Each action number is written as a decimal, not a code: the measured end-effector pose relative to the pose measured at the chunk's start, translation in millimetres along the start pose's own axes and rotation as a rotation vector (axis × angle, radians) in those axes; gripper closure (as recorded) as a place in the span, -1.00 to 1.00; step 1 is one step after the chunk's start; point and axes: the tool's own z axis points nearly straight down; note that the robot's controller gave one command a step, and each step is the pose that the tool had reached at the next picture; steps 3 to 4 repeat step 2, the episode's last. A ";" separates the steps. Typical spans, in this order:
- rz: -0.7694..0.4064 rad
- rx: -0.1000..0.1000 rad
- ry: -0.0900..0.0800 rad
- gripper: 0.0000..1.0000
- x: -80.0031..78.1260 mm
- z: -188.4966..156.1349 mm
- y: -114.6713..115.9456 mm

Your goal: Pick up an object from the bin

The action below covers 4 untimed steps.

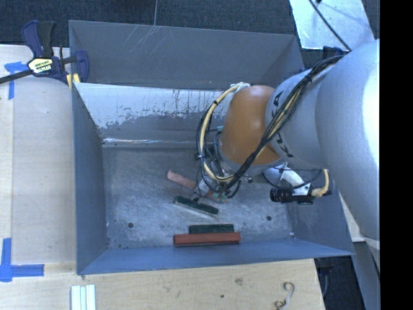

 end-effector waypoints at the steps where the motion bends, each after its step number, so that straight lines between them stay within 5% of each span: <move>1: 0.000 0.001 0.001 1.00 -1.4 -35.4 -0.3; 2: -0.002 -0.004 -0.005 1.00 -4.4 -119.2 0.4; 4: -0.002 -0.004 -0.005 1.00 -4.4 -119.2 0.4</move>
Offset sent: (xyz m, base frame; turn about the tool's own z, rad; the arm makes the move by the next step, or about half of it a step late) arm 0.0000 0.0001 0.0350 0.0000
